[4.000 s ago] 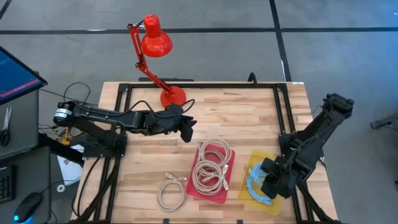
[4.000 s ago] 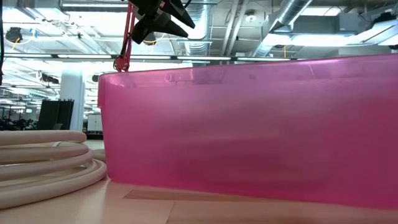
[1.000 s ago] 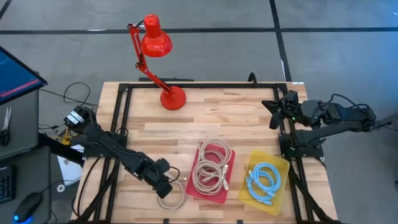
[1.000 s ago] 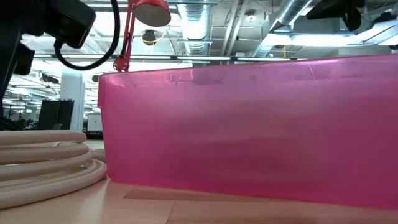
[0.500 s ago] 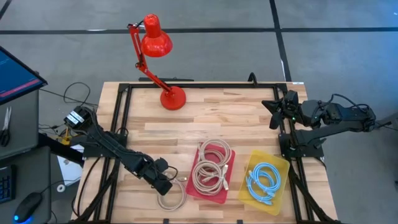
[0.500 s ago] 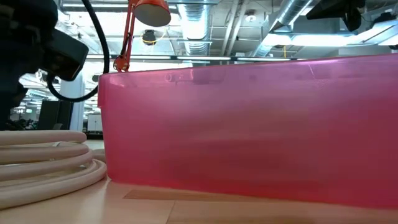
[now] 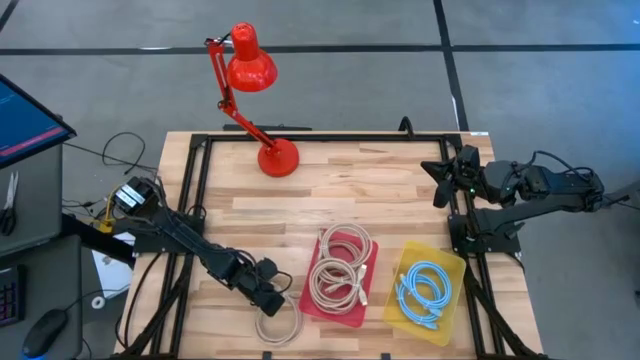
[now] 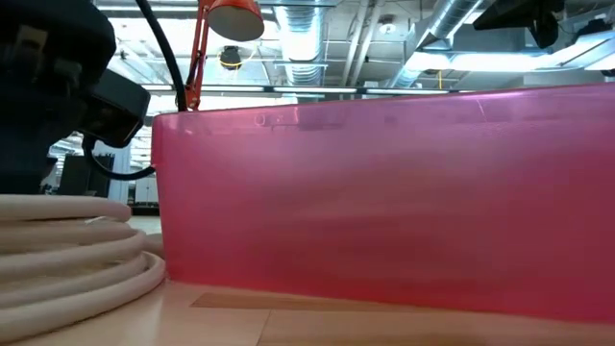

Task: Sort HDMI cables
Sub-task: Put the brown HDMI cable into the pink bin

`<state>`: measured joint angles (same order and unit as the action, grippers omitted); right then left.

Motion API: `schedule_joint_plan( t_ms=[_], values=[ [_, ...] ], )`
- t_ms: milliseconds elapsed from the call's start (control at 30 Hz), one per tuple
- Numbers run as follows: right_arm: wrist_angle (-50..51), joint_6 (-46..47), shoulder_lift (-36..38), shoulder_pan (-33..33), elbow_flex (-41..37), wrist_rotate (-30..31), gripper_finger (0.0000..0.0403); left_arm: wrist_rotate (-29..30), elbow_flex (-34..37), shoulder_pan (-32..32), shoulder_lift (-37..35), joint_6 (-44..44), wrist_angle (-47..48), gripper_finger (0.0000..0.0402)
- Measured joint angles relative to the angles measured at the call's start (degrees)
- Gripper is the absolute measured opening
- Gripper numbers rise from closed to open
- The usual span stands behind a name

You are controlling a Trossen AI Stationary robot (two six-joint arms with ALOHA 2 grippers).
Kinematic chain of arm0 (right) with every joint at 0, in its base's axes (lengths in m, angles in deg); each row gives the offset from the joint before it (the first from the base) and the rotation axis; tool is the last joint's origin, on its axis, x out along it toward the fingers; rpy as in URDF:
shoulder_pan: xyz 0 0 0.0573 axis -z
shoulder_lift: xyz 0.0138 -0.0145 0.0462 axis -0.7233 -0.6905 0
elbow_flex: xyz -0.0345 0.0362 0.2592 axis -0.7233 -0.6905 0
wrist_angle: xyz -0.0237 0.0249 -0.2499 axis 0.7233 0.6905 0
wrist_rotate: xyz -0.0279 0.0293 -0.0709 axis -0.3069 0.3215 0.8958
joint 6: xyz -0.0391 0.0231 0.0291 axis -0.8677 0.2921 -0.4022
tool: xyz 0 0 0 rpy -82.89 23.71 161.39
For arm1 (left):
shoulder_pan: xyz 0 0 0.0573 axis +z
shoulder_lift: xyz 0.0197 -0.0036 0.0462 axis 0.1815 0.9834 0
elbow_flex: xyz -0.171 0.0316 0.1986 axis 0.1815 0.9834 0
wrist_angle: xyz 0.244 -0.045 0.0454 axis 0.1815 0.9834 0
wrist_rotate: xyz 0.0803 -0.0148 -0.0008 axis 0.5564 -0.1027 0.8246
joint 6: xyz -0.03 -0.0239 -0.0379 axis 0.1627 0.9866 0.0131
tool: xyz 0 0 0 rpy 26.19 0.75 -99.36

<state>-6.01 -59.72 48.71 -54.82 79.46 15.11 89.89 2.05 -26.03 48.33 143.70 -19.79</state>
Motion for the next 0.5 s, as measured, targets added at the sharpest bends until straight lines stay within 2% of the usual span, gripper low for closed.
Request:
schedule_joint_plan(
  t_ms=[233, 367, 500],
  values=[
    [0.00, 0.00, 0.01, 0.00, 0.00, 0.06, 0.0000, 0.93, 0.26, -0.18, -2.08, -0.09, -0.36, 0.0026],
    [0.00, -0.03, 0.00, 0.00, 0.00, 0.09, 0.0000, -0.66, 0.46, -0.75, -3.87, -1.54, 1.37, 0.0025],
    [0.20, -0.07, 0.06, 0.00, 0.00, 0.11, 0.0000, -3.54, 0.62, -1.12, -8.39, -1.63, 7.16, 0.0013]
  ],
)
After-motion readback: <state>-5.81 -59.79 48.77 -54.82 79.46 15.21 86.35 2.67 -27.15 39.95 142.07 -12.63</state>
